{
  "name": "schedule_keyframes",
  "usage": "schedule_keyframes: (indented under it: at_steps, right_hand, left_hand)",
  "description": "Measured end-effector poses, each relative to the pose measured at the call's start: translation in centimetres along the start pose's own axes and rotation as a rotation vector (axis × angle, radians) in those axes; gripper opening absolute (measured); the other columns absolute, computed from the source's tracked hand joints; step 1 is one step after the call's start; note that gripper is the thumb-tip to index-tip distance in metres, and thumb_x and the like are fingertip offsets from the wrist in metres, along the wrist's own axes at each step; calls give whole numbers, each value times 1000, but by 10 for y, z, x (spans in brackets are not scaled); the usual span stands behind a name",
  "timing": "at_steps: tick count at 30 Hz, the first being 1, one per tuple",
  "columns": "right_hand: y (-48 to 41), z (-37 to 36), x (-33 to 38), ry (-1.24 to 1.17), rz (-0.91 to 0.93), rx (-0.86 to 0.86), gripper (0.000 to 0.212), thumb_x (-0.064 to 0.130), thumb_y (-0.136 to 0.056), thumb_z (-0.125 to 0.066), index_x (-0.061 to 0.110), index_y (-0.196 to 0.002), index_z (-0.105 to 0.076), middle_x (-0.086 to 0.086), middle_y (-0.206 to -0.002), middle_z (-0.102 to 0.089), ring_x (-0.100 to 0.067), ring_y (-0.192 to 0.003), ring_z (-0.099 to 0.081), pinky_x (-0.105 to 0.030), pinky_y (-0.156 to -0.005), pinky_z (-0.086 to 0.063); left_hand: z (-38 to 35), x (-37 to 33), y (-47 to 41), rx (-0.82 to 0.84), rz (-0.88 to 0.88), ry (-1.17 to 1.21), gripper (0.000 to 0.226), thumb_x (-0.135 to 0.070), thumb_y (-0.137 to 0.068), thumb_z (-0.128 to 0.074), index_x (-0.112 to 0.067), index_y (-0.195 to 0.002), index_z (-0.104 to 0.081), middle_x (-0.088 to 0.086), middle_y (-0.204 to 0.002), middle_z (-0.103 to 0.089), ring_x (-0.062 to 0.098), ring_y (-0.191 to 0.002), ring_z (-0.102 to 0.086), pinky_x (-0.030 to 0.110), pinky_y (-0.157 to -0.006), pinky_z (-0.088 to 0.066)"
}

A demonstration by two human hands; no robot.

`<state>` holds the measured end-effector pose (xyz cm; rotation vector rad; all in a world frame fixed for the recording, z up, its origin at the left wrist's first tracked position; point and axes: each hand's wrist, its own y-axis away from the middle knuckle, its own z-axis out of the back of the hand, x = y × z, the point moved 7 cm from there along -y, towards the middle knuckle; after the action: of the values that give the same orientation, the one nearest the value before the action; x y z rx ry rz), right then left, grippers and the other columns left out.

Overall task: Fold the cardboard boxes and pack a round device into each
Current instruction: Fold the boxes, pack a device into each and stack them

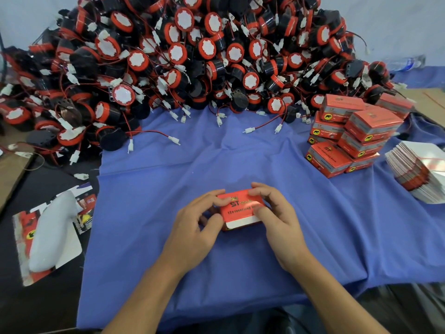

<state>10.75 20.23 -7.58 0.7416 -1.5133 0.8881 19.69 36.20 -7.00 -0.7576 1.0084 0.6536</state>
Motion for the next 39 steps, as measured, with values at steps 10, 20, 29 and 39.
schedule_keyframes:
  at_steps: [10, 20, 29, 39]
  right_hand:
    - [0, -2, 4, 73, 35, 10, 28, 3, -103, -56, 18, -123, -67, 1, -142, -57, -6, -135, -53, -25, -103, -49]
    - [1, -3, 8, 46, 46, 43, 29, 2, -102, -56, 13, -125, -69, -5, -146, -53, 0, -133, -52, -18, -98, -48]
    - [0, -3, 9, 122, 106, -5, 24, 15, -100, -60, 18, -119, -74, -5, -141, -58, 1, -131, -54, -12, -92, -49]
    - [2, -3, 8, 81, 106, -16, 23, 23, -98, -62, 26, -115, -78, 2, -136, -62, -4, -132, -55, -14, -89, -51]
  left_hand:
    - [-1, 1, 2, 6, -8, -134, 40, -45, -86, -71, -43, -125, -63, -25, -129, -61, 13, -105, -60, 17, -77, -47]
    - [1, 6, 1, -16, -15, -124, 35, -47, -95, -62, -52, -130, -59, -33, -136, -56, 6, -84, -60, 22, -76, -52]
    - [4, 5, 0, -79, -7, -103, 24, -47, -97, -59, -52, -119, -66, -35, -128, -60, 11, -79, -60, 26, -76, -52]
    - [7, 2, 0, -112, 16, -49, 27, -38, -99, -57, -40, -122, -72, -23, -122, -70, -7, -68, -53, 7, -71, -43]
